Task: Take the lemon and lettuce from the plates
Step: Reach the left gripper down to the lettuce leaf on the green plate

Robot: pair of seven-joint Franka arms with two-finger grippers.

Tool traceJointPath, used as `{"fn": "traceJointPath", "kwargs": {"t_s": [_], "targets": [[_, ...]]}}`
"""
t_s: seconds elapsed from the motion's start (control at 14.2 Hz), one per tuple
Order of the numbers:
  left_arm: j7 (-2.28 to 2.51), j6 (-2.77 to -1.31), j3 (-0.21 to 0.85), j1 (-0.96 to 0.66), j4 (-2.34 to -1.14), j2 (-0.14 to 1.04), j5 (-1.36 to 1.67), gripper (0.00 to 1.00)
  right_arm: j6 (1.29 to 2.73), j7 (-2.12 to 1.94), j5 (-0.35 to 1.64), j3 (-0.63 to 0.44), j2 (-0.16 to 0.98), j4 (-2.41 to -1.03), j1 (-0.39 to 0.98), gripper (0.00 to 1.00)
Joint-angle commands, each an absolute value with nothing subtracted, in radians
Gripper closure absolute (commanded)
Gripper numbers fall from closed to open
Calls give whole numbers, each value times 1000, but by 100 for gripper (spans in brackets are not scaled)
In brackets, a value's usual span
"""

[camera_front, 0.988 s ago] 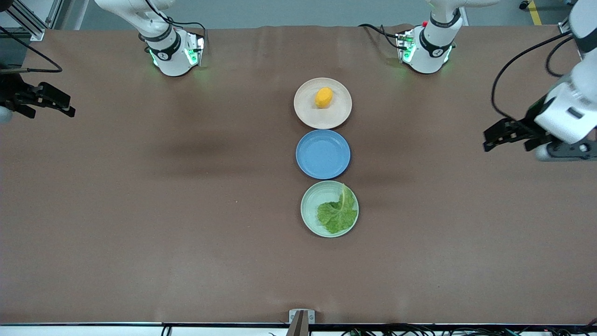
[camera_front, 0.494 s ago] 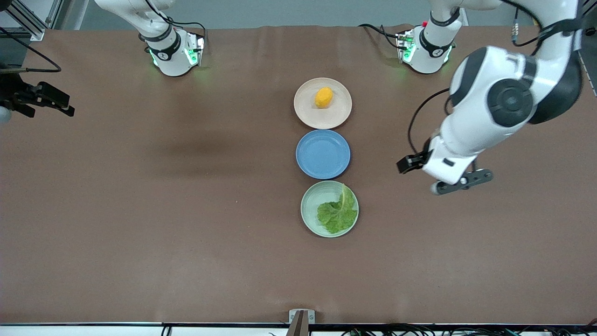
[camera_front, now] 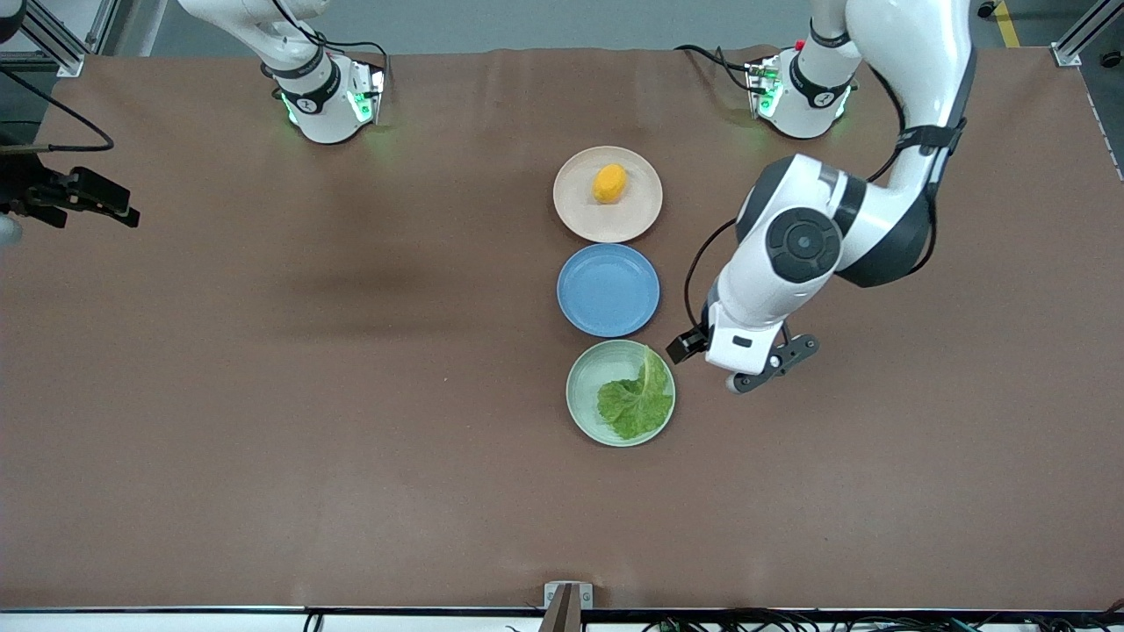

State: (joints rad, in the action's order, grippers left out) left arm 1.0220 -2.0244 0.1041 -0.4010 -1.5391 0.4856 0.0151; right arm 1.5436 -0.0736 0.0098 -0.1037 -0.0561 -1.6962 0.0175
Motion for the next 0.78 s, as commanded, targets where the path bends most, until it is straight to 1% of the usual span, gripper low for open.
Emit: {"fn": "traceJointPath", "kwargs": {"t_s": [0.0,0.14,0.35,0.56,0.71], "targets": [[1164,-2127,100,-430,-1517,554,15,0,1531,-75,-12,-94,-14,-1667,23,0],[1322,-2254,100,-442,-1510,604,15,0,1506,13,3,-91,-18,-1683,55,0],[1571,-2371,94,-485,-1462,698,2,0,1506,191,6,-89,-23,-1701,130,0],[1738,-2453,86,-509,-1448,759,-21,0,1519,364,107,-89,-31,-1741,198,0],[1741,-2456,86,-512,-1448,782,-28,0,1551,504,118,-89,-41,-1773,289,0]]}}
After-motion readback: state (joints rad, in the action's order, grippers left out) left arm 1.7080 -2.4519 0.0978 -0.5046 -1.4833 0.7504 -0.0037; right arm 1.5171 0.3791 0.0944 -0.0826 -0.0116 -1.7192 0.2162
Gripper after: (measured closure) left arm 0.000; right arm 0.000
